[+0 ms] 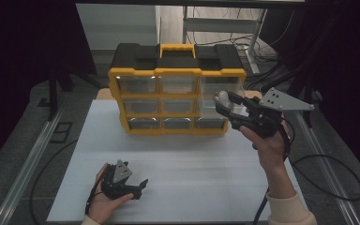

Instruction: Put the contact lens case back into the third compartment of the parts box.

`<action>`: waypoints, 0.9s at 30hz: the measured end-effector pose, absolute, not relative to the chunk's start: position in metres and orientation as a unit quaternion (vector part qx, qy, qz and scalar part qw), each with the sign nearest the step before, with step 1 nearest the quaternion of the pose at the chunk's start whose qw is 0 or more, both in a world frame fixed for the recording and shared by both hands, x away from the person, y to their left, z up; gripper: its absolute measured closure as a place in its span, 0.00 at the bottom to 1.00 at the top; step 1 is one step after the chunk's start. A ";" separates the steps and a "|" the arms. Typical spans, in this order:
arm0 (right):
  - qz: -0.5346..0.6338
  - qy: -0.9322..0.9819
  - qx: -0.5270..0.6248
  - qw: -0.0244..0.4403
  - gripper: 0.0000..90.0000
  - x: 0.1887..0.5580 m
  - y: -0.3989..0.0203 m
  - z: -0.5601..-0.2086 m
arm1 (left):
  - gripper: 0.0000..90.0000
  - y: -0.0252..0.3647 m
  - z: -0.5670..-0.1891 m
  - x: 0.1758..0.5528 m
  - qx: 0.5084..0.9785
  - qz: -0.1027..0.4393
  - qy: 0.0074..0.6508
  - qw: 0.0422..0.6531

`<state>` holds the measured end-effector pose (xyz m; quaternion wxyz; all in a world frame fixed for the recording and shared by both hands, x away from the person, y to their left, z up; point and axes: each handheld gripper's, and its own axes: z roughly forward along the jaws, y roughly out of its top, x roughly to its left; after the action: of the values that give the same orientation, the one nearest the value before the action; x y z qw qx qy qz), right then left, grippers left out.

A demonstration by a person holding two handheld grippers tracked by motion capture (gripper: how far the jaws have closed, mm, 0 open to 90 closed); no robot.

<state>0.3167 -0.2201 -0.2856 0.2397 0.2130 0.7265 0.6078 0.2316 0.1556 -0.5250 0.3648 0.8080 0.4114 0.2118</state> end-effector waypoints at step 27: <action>0.600 0.708 0.266 0.258 0.55 0.354 -0.229 -0.280 | 0.07 0.155 -0.525 0.232 0.808 0.212 0.410 0.364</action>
<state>0.3540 -0.2294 -0.2804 0.2584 0.2664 0.7085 0.6003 0.2315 0.1554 -0.5251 0.3645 0.8085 0.4105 0.2122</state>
